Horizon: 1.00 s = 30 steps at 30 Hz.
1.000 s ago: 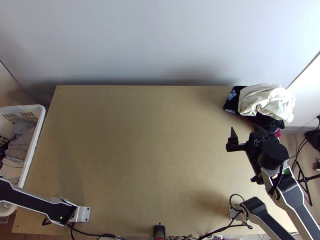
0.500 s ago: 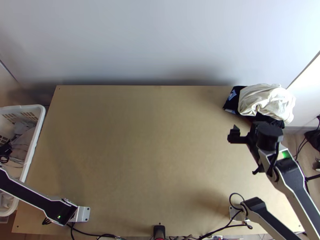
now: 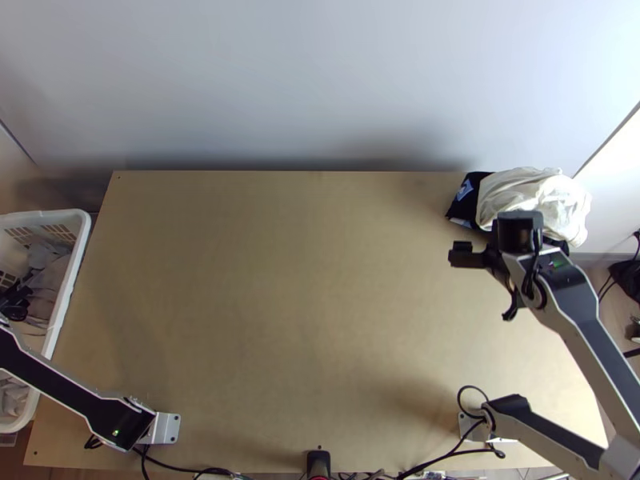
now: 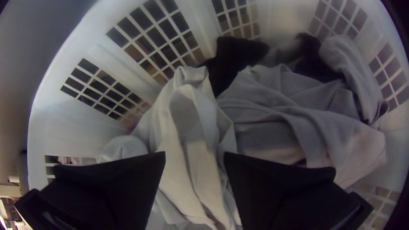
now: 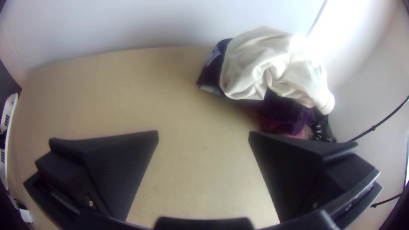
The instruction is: Fold the t-shirt
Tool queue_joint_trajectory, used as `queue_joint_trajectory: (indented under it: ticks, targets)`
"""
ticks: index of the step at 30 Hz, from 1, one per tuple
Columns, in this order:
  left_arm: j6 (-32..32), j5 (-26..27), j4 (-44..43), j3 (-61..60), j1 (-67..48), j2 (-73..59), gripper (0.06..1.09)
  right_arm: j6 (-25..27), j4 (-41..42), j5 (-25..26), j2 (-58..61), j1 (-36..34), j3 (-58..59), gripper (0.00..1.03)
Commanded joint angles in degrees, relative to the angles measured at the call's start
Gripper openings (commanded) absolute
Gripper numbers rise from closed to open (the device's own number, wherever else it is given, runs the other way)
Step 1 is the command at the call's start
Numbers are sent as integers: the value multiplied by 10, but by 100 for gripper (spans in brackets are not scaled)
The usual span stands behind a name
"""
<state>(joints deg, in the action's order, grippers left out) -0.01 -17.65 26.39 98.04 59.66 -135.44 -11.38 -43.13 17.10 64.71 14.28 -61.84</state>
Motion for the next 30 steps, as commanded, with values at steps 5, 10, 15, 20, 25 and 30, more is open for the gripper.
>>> queue_joint_trajectory:
  ticks: [5, 10, 15, 20, 25, 30]
  targets:
    - [-10, -25, 23, 5, 6, -32, 59, -5, -16, -12, 60, -30, -76, 99]
    - [-4, -66, 24, 6, 5, -29, 9, -8, -16, -13, 60, -32, -91, 98]
    - [-25, -66, 51, 4, 8, 22, 10, -7, -20, -13, 58, -41, -82, 98]
    - [-38, -50, 67, 7, 6, 116, 10, -10, -25, -17, 56, -42, -84, 98]
    - [-61, 58, 146, 37, -1, 228, 10, -22, -52, -20, 55, -35, -115, 98]
    - [-90, 119, 224, 102, -9, 296, 10, -21, -104, -21, 70, -24, -148, 98]
